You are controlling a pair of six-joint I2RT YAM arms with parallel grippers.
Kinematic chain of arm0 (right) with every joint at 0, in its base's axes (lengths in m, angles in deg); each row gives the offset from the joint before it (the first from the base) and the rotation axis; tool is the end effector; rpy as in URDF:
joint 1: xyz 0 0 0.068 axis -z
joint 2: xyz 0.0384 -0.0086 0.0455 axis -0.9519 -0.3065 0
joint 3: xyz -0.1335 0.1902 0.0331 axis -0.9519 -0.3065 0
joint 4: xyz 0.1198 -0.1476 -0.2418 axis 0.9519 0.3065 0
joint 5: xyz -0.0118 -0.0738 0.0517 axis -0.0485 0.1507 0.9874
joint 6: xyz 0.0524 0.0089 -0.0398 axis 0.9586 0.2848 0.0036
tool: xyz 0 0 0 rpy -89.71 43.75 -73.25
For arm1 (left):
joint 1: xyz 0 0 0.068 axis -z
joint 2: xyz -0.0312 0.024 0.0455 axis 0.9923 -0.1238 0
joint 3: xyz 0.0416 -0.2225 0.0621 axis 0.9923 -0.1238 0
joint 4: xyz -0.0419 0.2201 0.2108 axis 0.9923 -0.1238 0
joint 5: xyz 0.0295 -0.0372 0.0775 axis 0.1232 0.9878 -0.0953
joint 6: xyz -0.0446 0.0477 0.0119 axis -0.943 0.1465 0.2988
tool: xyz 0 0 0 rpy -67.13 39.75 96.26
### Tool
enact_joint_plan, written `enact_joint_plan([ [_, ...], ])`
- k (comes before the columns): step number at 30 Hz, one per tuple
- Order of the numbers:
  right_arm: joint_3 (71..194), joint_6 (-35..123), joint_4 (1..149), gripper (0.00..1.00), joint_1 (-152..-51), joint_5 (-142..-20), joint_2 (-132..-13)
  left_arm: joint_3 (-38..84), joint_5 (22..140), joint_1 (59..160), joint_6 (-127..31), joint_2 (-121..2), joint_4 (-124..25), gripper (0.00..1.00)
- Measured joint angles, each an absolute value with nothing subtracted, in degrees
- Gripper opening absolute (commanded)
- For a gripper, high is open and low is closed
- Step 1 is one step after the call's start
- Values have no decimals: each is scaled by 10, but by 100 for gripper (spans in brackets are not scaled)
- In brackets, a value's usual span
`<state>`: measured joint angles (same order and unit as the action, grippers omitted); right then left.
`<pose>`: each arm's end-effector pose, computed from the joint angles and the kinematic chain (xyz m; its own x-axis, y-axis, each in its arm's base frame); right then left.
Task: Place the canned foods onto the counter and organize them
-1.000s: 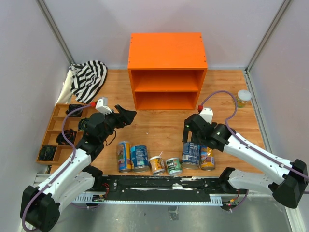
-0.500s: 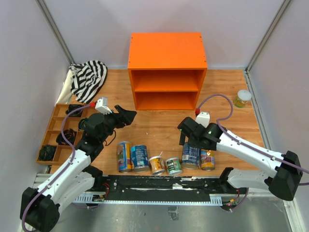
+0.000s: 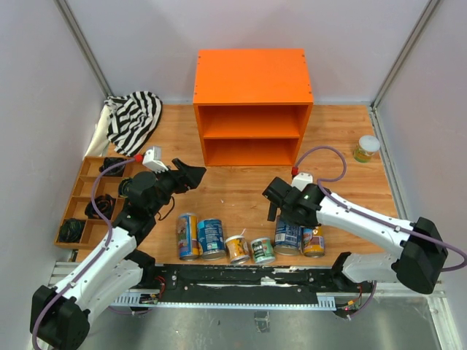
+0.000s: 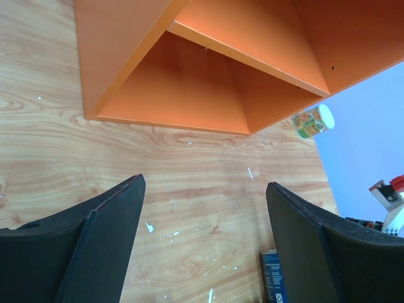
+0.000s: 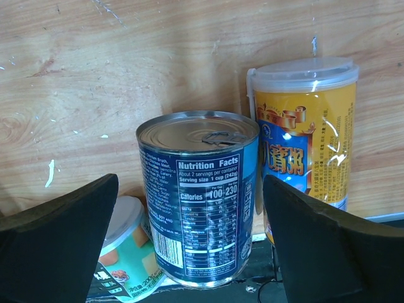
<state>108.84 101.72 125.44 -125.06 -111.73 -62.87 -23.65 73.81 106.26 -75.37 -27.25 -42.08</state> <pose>0.1891 0.2160 0.1702 -0.8351 0.2735 -0.4774 0.2320 0.9618 0.1452 0.2565 -0.1121 0.2163 -0.3673 -0.5271 -0.7663 0.2389 0.7428 -0.6254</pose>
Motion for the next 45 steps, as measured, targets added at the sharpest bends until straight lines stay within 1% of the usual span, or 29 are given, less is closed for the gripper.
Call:
enact_joint_plan([
  [19, 1080, 1016, 1234, 98, -1251, -1107, -709, -248, 740, 1063, -754, -264, -421, 82],
  [23, 1077, 1014, 1224, 100, -1251, -1107, -724, -249, 741, 1063, -754, -264, -421, 83],
  [26, 1072, 1006, 1210, 96, -1251, -1106, -735, -249, 742, 1063, -754, -264, -421, 82],
  [31, 1057, 986, 1184, 81, -1251, -1102, -736, -250, 742, 1063, -753, -264, -421, 83],
  [43, 989, 895, 1074, 25, -1251, -1091, -662, -256, 742, 1063, -753, -264, -420, 82],
  [45, 986, 877, 1057, 23, -1251, -1085, -660, -256, 742, 1063, -753, -264, -420, 83],
])
